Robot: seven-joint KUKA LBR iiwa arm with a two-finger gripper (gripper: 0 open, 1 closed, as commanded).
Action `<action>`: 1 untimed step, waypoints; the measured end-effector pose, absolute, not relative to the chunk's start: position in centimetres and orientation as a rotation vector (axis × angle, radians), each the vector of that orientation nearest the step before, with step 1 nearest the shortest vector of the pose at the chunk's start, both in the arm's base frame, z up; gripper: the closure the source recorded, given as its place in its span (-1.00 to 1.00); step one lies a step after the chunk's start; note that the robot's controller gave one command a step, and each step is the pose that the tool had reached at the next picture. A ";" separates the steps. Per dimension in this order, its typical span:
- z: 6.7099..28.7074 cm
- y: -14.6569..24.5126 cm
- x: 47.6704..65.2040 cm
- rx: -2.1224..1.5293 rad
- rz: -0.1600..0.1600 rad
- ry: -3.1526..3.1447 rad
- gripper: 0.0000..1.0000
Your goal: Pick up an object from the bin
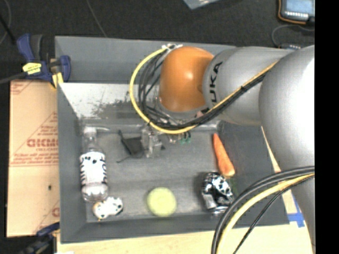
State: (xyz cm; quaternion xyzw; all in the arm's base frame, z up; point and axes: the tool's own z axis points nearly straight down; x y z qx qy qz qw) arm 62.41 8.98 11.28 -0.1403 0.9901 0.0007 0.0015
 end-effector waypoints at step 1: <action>14.0 8.5 63.7 -0.450 0.002 3.084 1.00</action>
Offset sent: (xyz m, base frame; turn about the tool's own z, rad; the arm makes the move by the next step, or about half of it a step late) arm 0.0256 -0.0014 0.1055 0.0216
